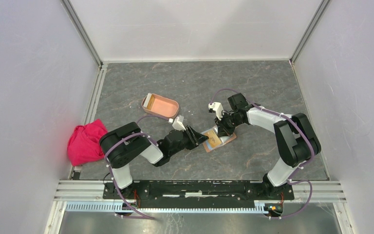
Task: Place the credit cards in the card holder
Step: Turn over the card slot in the card holder.
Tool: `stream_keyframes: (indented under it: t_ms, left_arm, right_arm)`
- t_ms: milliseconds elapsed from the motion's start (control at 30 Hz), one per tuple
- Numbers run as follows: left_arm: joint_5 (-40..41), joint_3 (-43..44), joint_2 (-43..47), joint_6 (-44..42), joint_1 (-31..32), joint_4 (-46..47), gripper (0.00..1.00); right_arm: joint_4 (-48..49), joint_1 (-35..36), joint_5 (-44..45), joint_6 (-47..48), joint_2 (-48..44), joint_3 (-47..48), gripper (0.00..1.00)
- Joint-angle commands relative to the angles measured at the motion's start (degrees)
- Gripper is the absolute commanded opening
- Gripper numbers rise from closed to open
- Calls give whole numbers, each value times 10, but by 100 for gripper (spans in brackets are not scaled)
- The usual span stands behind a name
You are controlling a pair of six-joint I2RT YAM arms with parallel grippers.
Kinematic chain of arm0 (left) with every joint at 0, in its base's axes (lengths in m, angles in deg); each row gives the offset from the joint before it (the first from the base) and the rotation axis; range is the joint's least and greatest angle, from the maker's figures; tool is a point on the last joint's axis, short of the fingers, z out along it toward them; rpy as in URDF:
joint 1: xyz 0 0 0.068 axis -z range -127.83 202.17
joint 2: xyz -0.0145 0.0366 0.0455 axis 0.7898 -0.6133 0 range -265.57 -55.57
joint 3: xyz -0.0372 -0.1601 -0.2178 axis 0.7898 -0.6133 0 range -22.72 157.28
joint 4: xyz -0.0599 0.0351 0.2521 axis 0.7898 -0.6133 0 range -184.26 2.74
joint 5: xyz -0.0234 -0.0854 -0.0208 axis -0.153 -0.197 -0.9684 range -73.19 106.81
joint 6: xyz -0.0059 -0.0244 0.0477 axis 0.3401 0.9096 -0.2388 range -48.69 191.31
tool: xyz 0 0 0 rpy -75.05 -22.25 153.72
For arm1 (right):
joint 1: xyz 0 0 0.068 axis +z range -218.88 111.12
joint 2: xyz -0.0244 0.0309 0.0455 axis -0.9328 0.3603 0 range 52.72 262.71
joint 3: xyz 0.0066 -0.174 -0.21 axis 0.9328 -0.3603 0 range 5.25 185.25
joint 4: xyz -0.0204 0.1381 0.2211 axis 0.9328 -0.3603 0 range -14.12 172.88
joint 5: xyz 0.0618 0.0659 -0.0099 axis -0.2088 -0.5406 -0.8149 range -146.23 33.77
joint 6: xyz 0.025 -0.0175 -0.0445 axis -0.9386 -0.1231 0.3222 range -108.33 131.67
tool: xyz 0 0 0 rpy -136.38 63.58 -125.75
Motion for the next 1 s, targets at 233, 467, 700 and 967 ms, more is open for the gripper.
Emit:
stream_keyframes:
  t_ms: [233,467,700,967]
  left_arm:
    - [30,26,-15,25,5,-21,46]
    - [30,31,-18,26,5,-24,46]
    - [21,29,-11,23,5,-9,44]
    - [8,40,0,16,5,-4,43]
  right_arm:
    - [-4,-1,-21,5,6,-2,6]
    - [-9,1,-37,7,10,-2,6]
    - [-10,0,-42,9,7,-1,6]
    - [-13,0,-53,11,5,-1,6]
